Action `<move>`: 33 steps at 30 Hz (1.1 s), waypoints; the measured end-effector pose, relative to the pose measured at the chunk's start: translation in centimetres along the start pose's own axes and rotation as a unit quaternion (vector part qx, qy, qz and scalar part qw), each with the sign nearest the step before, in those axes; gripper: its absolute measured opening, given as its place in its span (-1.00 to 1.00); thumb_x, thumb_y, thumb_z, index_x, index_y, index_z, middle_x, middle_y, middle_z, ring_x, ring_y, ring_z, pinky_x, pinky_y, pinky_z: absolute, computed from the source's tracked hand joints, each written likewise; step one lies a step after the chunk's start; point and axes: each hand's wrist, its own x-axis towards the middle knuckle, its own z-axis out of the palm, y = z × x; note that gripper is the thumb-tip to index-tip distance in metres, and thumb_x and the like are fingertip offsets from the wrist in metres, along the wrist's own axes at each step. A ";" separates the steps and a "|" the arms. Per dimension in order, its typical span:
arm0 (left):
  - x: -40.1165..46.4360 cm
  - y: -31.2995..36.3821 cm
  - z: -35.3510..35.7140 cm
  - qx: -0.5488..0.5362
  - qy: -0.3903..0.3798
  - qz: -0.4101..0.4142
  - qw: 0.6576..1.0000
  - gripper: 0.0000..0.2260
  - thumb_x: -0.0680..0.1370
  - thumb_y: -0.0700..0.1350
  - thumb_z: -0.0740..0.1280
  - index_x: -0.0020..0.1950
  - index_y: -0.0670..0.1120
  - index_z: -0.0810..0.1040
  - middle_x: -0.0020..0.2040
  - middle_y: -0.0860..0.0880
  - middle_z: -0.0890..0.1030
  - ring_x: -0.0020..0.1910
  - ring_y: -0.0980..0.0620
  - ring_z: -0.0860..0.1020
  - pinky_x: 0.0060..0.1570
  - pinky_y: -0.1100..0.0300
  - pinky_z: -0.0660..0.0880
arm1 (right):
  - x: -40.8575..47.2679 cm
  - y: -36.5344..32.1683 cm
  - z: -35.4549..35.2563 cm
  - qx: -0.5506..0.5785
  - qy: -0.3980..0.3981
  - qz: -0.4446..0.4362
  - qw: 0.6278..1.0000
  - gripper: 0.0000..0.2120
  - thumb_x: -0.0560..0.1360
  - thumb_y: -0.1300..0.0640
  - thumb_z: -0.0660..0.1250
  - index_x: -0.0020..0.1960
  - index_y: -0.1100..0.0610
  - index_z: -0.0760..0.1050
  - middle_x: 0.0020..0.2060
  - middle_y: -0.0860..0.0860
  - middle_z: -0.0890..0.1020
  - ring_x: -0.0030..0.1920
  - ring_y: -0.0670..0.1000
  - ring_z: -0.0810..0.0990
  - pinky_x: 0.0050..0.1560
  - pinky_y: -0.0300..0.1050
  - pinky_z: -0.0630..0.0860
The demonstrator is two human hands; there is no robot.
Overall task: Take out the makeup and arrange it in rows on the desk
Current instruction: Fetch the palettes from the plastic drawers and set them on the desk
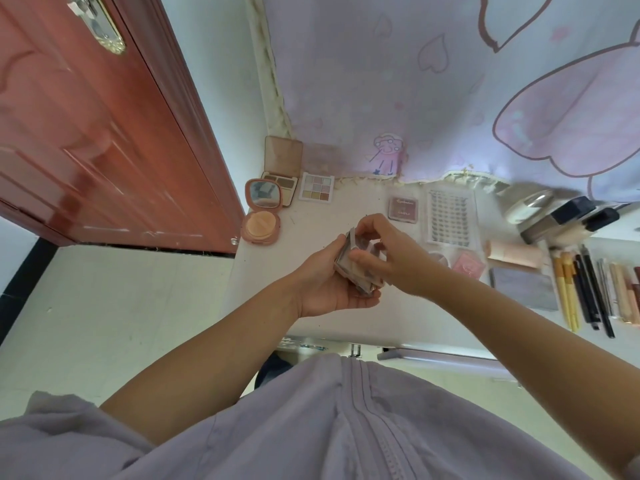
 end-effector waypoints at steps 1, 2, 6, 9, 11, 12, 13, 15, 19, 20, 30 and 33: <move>-0.1 0.0 -0.1 -0.013 -0.007 -0.002 1.000 -0.45 0.61 0.23 -0.04 0.15 -0.15 0.53 -0.05 -0.21 0.55 -0.13 -0.12 0.52 -0.01 -0.01 0.52 | 0.3 -0.3 -0.5 0.005 -0.018 0.023 1.000 -0.81 0.52 -0.01 0.28 0.08 0.02 0.35 -0.02 -0.07 0.53 0.03 0.05 0.54 0.04 -0.10 0.51; -0.1 -0.1 -0.3 -0.022 -0.014 -0.008 1.000 -0.44 0.60 0.24 -0.02 0.20 -0.17 0.49 -0.02 -0.23 0.54 -0.12 -0.13 0.52 -0.03 0.00 0.53 | 0.7 -0.3 -1.1 0.015 -0.027 0.051 0.998 -0.81 0.54 -0.03 0.24 0.08 0.03 0.38 -0.02 -0.07 0.56 0.03 0.04 0.55 0.04 -0.09 0.51; -0.8 0.0 -1.9 -0.034 -0.038 -0.035 0.998 -0.42 0.58 0.26 0.01 0.30 -0.17 0.43 0.07 -0.24 0.53 -0.03 -0.14 0.51 -0.03 0.03 0.56 | 2.0 0.4 -3.1 0.134 0.005 0.102 0.986 -0.39 0.45 -0.35 0.18 0.06 0.21 0.50 -0.14 0.10 0.54 -0.11 0.09 0.51 0.04 0.03 0.50; -1.5 0.1 -3.1 -0.052 -0.041 -0.022 0.998 -0.41 0.58 0.27 0.01 0.36 -0.15 0.40 0.11 -0.24 0.53 0.00 -0.13 0.53 0.01 0.03 0.56 | 2.2 1.3 -2.1 0.236 -0.016 0.123 0.964 -0.59 0.47 -0.20 0.24 0.07 0.11 0.54 -0.09 0.04 0.63 -0.04 0.04 0.61 0.04 -0.02 0.59; -1.9 0.0 -4.0 -0.078 -0.013 -0.002 0.997 -0.41 0.59 0.26 0.01 0.38 -0.15 0.40 0.14 -0.23 0.54 0.00 -0.15 0.56 0.01 0.02 0.57 | 2.5 1.8 -0.7 0.243 -0.041 0.124 0.961 -0.74 0.52 -0.01 0.28 0.16 0.06 0.52 0.03 0.01 0.66 0.04 0.00 0.65 0.05 -0.09 0.60; -2.1 0.0 -4.6 -0.089 0.004 0.008 0.996 -0.42 0.59 0.25 0.00 0.37 -0.14 0.41 0.15 -0.23 0.55 0.02 -0.16 0.58 0.02 0.01 0.56 | 2.8 2.0 0.1 0.235 -0.050 0.125 0.963 -0.75 0.53 0.05 0.29 0.19 0.09 0.51 0.06 0.03 0.66 0.06 0.00 0.65 0.07 -0.08 0.59; -2.4 -0.2 -5.3 -0.093 0.020 0.017 0.995 -0.43 0.59 0.24 0.00 0.36 -0.14 0.42 0.17 -0.22 0.56 0.05 -0.19 0.59 0.05 -0.01 0.55 | 3.1 2.1 0.8 0.224 -0.048 0.131 0.965 -0.76 0.55 0.09 0.29 0.18 0.13 0.53 0.05 0.06 0.67 0.05 0.01 0.65 0.08 -0.07 0.59; -3.1 -0.4 -6.5 -0.079 0.064 0.030 0.994 -0.48 0.61 0.20 0.01 0.32 -0.11 0.47 0.21 -0.22 0.57 0.13 -0.21 0.57 0.13 -0.07 0.51 | 4.1 1.9 2.3 0.188 -0.031 0.151 0.970 -0.83 0.57 0.15 0.26 0.11 0.15 0.55 -0.03 0.08 0.68 -0.02 0.04 0.66 0.03 -0.09 0.61; -3.8 -0.5 -7.9 0.020 0.206 0.074 0.976 -0.63 0.60 0.12 0.17 0.28 -0.07 0.46 0.17 -0.15 0.59 0.08 -0.12 0.60 0.05 -0.03 0.57 | 6.3 0.8 5.4 0.080 -0.005 0.131 0.988 -0.85 0.58 0.17 0.23 0.00 0.15 0.58 -0.16 0.09 0.68 -0.18 0.00 0.67 -0.16 -0.21 0.62; -3.8 -0.4 -8.1 0.095 0.254 0.090 0.958 -0.61 0.56 0.14 0.23 0.29 -0.05 0.42 0.18 -0.10 0.58 0.06 -0.05 0.60 0.02 0.03 0.58 | 6.9 0.4 6.0 0.056 0.001 0.120 0.991 -0.84 0.58 0.16 0.23 -0.01 0.17 0.59 -0.17 0.08 0.69 -0.20 -0.01 0.67 -0.18 -0.22 0.62; -4.2 1.5 -10.0 0.328 0.329 0.115 0.878 -0.43 0.47 0.01 0.41 0.40 -0.02 0.25 0.28 0.00 0.48 0.17 0.01 0.49 0.04 0.18 0.45 | 10.0 -0.8 7.2 0.077 -0.031 0.108 0.991 -0.80 0.58 0.14 0.23 0.01 0.23 0.57 -0.20 0.10 0.66 -0.19 0.03 0.65 -0.20 -0.17 0.63; -4.8 2.0 -10.4 0.329 0.304 0.129 0.885 -0.56 0.51 -0.08 0.39 0.33 0.02 0.31 0.21 0.01 0.53 -0.03 0.18 0.50 -0.19 0.35 0.42 | 10.4 -0.8 7.3 0.084 -0.047 0.113 0.989 -0.82 0.59 0.14 0.22 0.04 0.19 0.56 -0.17 0.08 0.66 -0.19 0.00 0.65 -0.22 -0.22 0.62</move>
